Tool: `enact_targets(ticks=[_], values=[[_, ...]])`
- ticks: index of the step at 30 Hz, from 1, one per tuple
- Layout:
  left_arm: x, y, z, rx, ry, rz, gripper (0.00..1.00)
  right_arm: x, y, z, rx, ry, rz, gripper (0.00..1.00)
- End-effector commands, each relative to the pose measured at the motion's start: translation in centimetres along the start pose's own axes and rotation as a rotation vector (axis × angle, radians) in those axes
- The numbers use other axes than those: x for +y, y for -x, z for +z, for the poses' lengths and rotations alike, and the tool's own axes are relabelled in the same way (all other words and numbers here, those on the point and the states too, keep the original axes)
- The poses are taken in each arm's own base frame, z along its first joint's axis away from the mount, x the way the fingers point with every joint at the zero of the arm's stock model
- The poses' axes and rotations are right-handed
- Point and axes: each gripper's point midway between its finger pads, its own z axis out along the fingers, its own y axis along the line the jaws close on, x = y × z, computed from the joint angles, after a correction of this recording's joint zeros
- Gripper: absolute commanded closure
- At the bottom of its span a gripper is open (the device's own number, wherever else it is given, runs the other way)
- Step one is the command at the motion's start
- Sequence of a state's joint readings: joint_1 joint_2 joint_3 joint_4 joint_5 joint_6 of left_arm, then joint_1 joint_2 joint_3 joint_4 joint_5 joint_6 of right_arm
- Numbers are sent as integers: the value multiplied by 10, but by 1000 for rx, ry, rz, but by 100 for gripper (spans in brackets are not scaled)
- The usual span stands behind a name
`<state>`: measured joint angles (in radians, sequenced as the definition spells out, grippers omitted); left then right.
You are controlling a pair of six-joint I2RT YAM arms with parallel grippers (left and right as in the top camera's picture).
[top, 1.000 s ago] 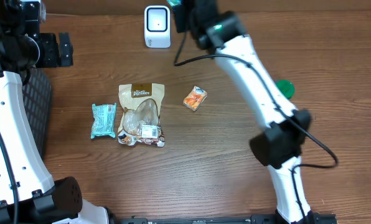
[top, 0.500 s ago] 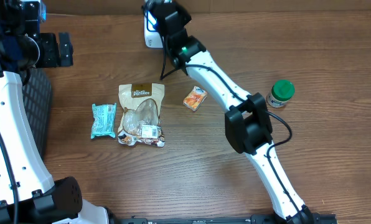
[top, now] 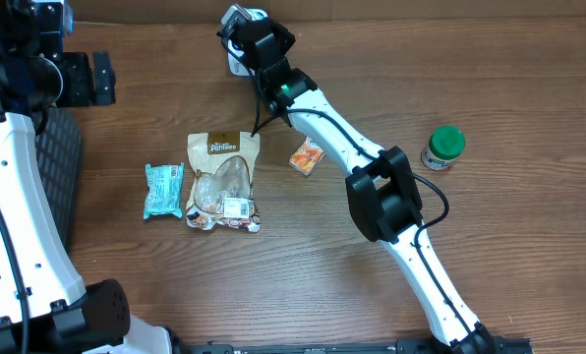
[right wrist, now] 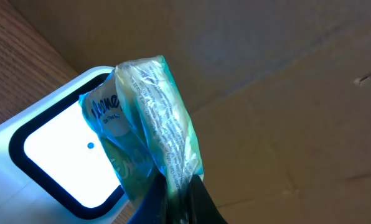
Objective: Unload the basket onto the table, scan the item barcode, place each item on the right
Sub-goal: 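Lift the mint tissue pack and hold it in front of the scanner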
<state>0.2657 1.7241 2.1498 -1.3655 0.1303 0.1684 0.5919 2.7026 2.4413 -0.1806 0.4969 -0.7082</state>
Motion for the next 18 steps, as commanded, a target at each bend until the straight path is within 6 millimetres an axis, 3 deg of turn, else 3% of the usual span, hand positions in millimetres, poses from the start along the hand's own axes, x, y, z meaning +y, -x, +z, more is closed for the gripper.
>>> enact_targets(ticks=[1, 7, 10, 15, 18], values=[[2, 5, -7, -24, 10, 20, 0, -4, 15, -6, -34, -8, 9, 96], [2, 5, -7, -24, 9, 20, 1, 2, 20, -7, -54, 16, 16, 96], [2, 5, -7, -24, 9, 20, 0, 1, 24, -9, -64, 21, 102, 96], [1, 5, -7, -24, 9, 21, 1, -29, 47, -29, -87, 21, 315, 96], [1, 5, -7, -24, 9, 21, 0, -70, 64, -56, -90, 20, 413, 96]])
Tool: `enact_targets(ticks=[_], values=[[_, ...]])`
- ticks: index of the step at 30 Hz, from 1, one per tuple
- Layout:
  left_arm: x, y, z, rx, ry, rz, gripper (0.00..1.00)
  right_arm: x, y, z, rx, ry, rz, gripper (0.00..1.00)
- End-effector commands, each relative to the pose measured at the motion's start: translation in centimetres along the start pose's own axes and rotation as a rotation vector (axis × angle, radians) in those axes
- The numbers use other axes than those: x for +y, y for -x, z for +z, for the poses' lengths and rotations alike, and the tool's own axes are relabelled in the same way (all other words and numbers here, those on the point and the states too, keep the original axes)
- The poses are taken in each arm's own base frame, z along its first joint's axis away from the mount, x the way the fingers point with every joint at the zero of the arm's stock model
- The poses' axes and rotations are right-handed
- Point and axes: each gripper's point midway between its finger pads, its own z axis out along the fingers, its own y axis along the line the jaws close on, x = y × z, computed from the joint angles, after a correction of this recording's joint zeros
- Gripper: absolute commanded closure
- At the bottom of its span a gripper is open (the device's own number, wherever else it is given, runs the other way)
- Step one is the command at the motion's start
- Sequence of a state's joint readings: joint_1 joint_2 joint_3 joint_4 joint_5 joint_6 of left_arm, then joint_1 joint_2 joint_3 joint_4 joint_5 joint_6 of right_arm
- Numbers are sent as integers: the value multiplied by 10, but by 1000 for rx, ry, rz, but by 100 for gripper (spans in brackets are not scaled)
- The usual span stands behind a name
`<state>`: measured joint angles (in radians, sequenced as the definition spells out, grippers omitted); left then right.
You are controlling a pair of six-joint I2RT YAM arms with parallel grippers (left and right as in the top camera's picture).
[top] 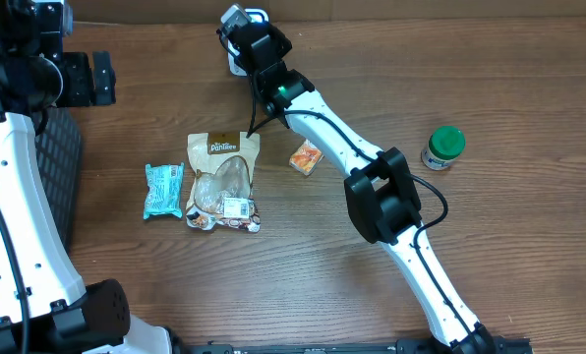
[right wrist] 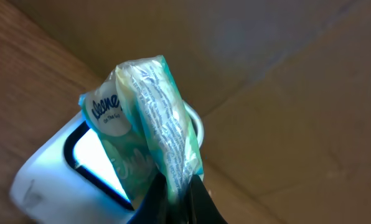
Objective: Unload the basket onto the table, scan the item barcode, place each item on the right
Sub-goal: 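Lift the mint tissue pack and hold it in front of the scanner, then carry the mint pack right and place it beside the jar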
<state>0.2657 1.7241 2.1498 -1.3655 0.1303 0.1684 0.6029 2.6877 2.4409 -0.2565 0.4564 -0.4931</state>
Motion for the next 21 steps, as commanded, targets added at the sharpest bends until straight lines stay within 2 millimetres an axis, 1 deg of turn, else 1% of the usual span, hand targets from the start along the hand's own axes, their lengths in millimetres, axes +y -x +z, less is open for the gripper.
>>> enact_targets(ticks=[1, 4, 6, 8, 10, 11, 13, 14, 17, 20, 21], values=[[1, 5, -7, -24, 9, 21, 0, -79, 83, -68, -119, -30, 265, 96], [1, 5, -7, -24, 9, 21, 1, -111, 99, -110, -100, 34, 375, 96], [1, 5, -7, -24, 9, 21, 0, -130, 104, -141, -77, 103, 441, 96], [1, 5, -7, -24, 9, 21, 1, -149, 101, -171, -35, 174, 508, 96], [1, 5, -7, -24, 9, 21, 1, -164, 91, -193, 16, 219, 577, 96], [1, 5, -7, -24, 9, 21, 1, -171, 84, -201, 47, 234, 610, 96], [1, 5, -7, -24, 9, 21, 1, -185, 60, -215, 137, 255, 677, 96], [1, 5, -7, -24, 9, 21, 1, -189, 46, -218, 189, 259, 707, 96], [1, 5, -7, -24, 9, 21, 0, -198, 0, -221, 355, 256, 796, 96], [1, 5, -7, -24, 9, 21, 0, -198, -44, -217, 508, 253, 841, 96], [1, 5, -7, -24, 9, 21, 0, -198, -54, -215, 543, 253, 848, 96]])
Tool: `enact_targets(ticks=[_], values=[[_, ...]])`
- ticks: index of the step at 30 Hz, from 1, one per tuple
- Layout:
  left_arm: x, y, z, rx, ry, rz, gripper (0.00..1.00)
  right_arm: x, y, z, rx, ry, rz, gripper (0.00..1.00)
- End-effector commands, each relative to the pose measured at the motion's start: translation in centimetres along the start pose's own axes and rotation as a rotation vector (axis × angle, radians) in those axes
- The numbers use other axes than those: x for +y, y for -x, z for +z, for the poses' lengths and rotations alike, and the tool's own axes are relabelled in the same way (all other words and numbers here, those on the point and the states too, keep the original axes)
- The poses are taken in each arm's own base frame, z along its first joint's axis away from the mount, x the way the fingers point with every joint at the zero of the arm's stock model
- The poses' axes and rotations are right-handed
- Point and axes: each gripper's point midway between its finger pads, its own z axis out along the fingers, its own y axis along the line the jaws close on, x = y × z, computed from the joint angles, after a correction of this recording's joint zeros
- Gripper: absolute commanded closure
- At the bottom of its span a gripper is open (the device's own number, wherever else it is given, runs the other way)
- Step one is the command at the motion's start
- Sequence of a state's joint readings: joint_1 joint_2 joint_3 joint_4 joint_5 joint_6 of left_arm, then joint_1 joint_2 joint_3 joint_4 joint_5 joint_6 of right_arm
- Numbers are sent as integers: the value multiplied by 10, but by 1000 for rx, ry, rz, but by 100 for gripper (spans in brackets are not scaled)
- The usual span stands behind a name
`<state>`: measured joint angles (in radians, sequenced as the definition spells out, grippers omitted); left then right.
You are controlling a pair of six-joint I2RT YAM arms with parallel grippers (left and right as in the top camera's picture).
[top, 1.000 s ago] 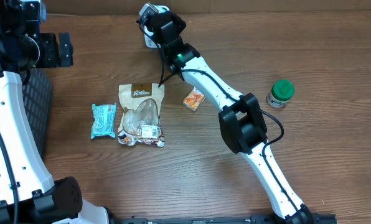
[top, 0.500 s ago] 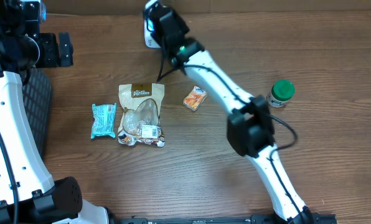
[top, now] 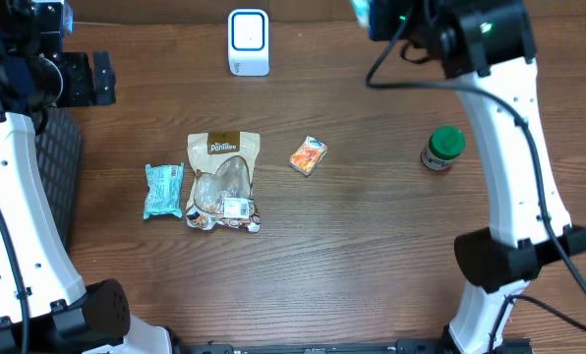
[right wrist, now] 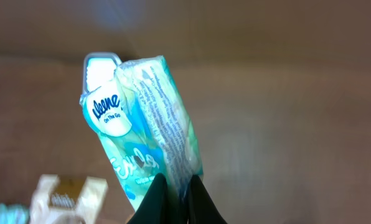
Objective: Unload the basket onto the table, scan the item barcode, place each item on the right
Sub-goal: 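Carry the mint pack right and place it beside the jar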
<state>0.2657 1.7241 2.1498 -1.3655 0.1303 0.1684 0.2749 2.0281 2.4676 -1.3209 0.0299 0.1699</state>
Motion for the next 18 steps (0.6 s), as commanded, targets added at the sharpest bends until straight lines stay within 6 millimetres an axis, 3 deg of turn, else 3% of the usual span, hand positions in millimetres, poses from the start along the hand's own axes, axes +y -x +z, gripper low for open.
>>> enact_targets(ticks=[1, 5, 13, 18], values=[[1, 5, -7, -24, 9, 21, 0, -16, -36, 47, 175, 8, 109, 96], [1, 5, -7, -23, 9, 21, 1, -38, -59, 75, 260, -32, 141, 96], [1, 5, -7, -23, 9, 21, 1, -64, -120, 140, 392, -87, 197, 96], [1, 5, -7, -23, 9, 21, 1, -92, -139, 157, 409, -134, 319, 96]])
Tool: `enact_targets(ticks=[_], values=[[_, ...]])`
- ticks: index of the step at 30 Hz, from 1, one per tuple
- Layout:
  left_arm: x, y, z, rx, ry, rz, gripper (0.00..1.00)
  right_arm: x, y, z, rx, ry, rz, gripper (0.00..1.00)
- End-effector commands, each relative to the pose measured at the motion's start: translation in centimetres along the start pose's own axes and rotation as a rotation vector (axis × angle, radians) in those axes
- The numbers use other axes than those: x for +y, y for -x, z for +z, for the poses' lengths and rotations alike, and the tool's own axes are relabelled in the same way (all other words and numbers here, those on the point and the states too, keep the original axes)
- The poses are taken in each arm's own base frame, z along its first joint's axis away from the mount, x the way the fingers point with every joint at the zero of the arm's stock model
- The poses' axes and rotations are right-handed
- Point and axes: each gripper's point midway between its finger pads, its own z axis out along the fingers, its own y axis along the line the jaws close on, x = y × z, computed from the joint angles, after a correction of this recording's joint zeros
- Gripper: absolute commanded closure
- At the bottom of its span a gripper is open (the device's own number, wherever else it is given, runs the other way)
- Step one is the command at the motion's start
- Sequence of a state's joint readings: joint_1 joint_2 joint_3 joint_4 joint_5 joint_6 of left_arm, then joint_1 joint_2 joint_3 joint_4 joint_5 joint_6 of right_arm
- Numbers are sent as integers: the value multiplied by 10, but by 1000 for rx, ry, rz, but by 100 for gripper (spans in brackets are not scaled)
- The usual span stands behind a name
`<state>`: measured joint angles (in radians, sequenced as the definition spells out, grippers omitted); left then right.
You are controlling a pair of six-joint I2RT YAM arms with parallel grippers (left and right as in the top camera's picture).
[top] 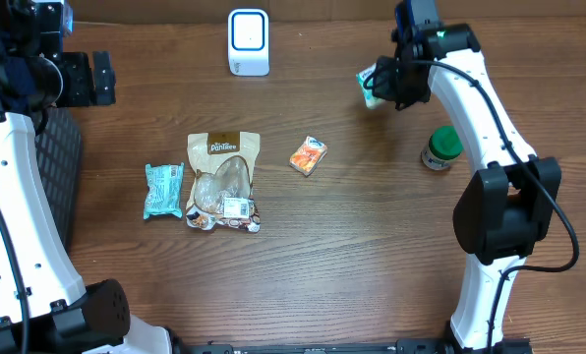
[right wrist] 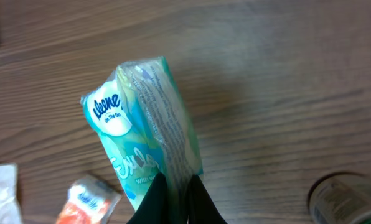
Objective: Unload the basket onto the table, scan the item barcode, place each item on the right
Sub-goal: 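Carry the mint pack right and place it beside the jar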
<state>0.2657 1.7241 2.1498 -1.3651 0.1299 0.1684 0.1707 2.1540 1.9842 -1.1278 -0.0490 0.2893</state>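
The white barcode scanner [top: 248,41] stands at the back of the table, its window facing up. My right gripper [top: 385,83] is far to its right, shut on a teal Kleenex tissue pack [top: 370,85]. In the right wrist view the pack [right wrist: 142,124] stands up from the black fingertips [right wrist: 164,193] of the gripper [right wrist: 175,182], over bare wood. My left gripper [top: 98,78] is at the far left back, away from every item; its jaws are too small to read.
A green-lidded jar [top: 442,147] stands just right of and nearer than the held pack. An orange packet [top: 309,156], a brown snack bag [top: 222,182] and a teal packet [top: 162,190] lie mid-table. A dark mat [top: 57,177] runs along the left edge.
My right gripper, still shut on the tissue pack, has moved from the table's back edge forward and lower, and is now over the wood close to the green-lidded jar.
The tissue pack was first held right against the scanner's lit window. Then it was still at the scanner, slightly drawn back. After that it was held far right at the back edge, leaving the scanner uncovered. Now it is over the table by the jar.
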Motion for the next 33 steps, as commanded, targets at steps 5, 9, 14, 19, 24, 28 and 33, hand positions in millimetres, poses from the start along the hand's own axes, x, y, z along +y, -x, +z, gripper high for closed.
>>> enact_targets(ticks=[5, 9, 14, 19, 24, 28, 33], values=[[1, 5, -7, -23, 9, 21, 0, -47, -7, 20, 46, -44, 157, 96], [1, 5, -7, -23, 9, 21, 0, -66, -22, 32, 96, -71, 187, 96], [1, 5, -7, -23, 9, 21, 1, -82, -34, 41, 131, -96, 210, 96], [1, 5, -7, -23, 9, 21, 1, -96, -41, 41, 156, -138, 227, 96], [1, 5, -7, -23, 9, 21, 0, -104, -50, 38, 189, -172, 232, 96], [1, 5, -7, -23, 9, 21, 1, -106, -60, 35, 231, -186, 235, 82], [1, 5, -7, -23, 9, 21, 0, -104, -58, 26, 238, -188, 235, 66]])
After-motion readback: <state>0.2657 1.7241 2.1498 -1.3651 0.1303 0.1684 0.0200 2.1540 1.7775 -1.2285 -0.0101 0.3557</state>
